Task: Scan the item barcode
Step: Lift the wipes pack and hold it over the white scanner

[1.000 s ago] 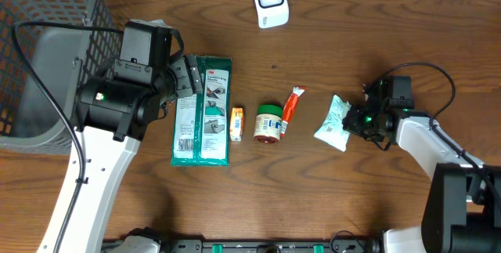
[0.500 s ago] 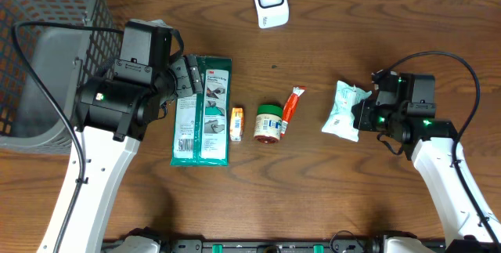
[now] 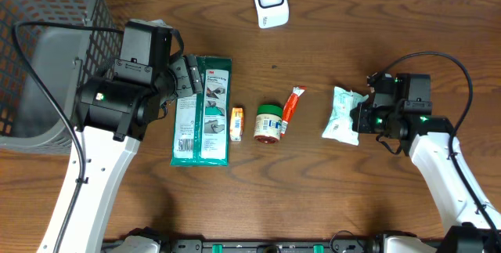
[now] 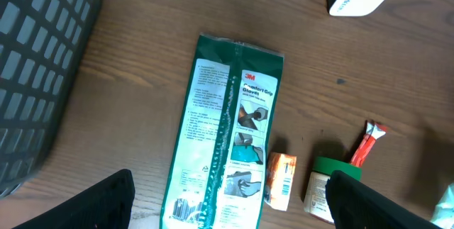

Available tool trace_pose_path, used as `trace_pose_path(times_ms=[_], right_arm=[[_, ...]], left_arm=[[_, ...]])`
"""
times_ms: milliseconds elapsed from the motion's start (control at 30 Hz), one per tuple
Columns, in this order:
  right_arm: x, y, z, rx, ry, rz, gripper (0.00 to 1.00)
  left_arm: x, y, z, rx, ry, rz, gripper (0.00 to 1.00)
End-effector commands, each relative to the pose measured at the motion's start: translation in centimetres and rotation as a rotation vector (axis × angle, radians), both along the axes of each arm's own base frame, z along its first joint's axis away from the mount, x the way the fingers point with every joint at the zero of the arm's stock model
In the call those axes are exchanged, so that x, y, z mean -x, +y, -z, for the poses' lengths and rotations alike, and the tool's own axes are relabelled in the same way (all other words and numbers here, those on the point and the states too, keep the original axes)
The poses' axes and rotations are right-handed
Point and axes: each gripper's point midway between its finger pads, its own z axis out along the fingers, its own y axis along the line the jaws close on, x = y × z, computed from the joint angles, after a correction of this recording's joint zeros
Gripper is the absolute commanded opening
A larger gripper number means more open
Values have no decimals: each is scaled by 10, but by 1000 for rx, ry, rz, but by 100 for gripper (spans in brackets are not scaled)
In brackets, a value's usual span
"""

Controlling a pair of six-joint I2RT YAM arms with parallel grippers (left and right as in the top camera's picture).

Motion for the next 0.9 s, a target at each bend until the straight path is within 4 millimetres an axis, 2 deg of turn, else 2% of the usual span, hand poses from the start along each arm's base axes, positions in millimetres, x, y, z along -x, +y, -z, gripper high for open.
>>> trace_pose_path(times_ms=[0, 67, 167, 300, 467, 567, 667, 800, 867], right_arm=[[-17, 5, -29, 12, -70, -39, 1], [-23, 6, -51, 39, -81, -40, 1], [-31, 6, -95, 102, -109, -45, 1], [-35, 17, -154, 108, -161, -68, 1], [-31, 25, -206, 104, -161, -79, 1], [-30, 29, -230, 128, -133, -91, 1], [-34, 37, -246, 155, -123, -115, 1], [-51, 55, -254, 260, -154, -177, 1], [-69, 65, -250, 347, -190, -195, 1]], left_arm=[[-2, 3, -5, -14, -12, -5, 86], [-2, 3, -5, -14, -12, -5, 86], [-2, 3, -5, -14, -12, -5, 86], [-2, 3, -5, -14, -12, -5, 86], [-2, 3, -5, -14, -12, -5, 86], [-2, 3, -5, -14, -12, -5, 86], [-2, 3, -5, -14, -12, -5, 86], [-2, 3, -5, -14, -12, -5, 86], [-2, 3, -5, -14, -12, -5, 86]])
